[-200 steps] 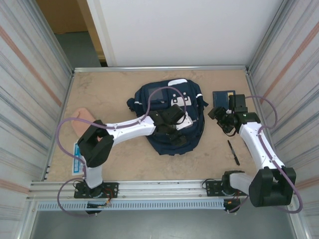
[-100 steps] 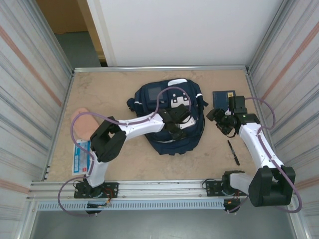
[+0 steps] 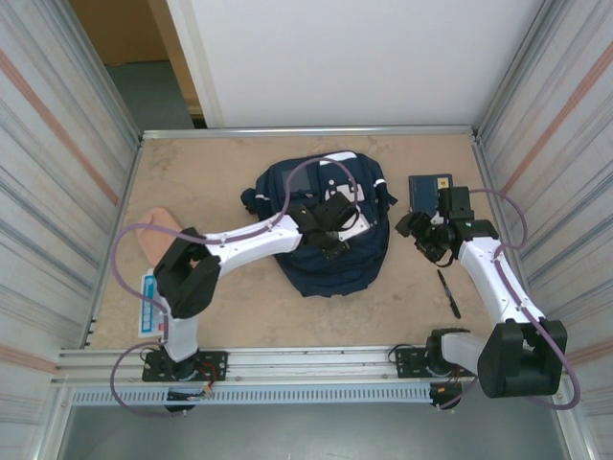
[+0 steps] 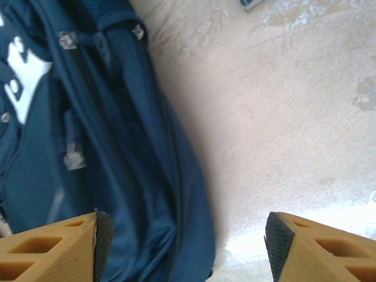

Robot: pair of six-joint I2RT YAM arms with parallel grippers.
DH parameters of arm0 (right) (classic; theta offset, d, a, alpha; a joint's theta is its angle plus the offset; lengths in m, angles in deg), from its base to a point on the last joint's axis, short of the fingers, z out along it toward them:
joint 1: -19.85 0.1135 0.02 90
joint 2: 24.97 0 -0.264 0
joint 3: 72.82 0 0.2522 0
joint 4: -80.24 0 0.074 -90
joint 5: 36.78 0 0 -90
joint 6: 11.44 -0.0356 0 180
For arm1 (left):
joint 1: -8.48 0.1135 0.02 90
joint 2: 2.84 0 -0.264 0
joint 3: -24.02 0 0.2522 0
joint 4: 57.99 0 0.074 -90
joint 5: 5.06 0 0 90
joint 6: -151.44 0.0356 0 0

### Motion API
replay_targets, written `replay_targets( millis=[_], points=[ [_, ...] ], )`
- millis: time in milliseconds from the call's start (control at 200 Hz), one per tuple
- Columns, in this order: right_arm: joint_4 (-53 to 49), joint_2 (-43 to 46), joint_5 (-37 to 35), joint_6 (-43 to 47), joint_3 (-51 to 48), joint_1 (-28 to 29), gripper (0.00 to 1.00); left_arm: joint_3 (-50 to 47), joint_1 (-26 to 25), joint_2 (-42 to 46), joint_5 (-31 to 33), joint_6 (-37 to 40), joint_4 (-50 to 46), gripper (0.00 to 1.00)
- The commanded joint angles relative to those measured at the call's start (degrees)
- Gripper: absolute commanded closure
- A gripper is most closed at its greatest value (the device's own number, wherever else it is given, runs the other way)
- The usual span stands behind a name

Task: Pack books, pencil case, and school supplies into a backpack

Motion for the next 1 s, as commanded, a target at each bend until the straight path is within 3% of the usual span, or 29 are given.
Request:
replay_targets(
  millis=[0,110,241,391,626,757,992],
  points=[
    [-0.78,-0.39,-1.93,0.96,-1.07,-0.65,0.3,0.54,1.23,7.32,5.92,-1.61,0.03,1.0],
    [0.45,-0.69,0.38,1.42,-0.49,-1.06,0.3,0.24,1.47,9.92,12.89,2.31,2.9,1.0],
    [0.42,-0.67,-1.75,1.62,0.31,-1.79,0.3,1.62,1.43,10.91,23.2,9.67,8.33,1.0],
    [1.37,-2.6,-4.0,2.4,0.09,-3.89,0.3,2.3,1.5,12.09,26.48,14.5,14.98,1.0],
    [6.47,-11.21,1.94,3.21,1.02,-12.65,0.33,1.31,1.62,12.82,25.78,15.61,15.57,1.0],
    [9.36,-17.83,3.61,4.81,5.22,-14.23,0.38,1.0,1.81,13.73,27.77,13.53,14.39,1.0],
    [6.94,-29.02,-0.19,10.53,17.72,-14.32,0.41,-1.42,5.07,20.18,17.42,17.96,18.46,1.0]
  ],
)
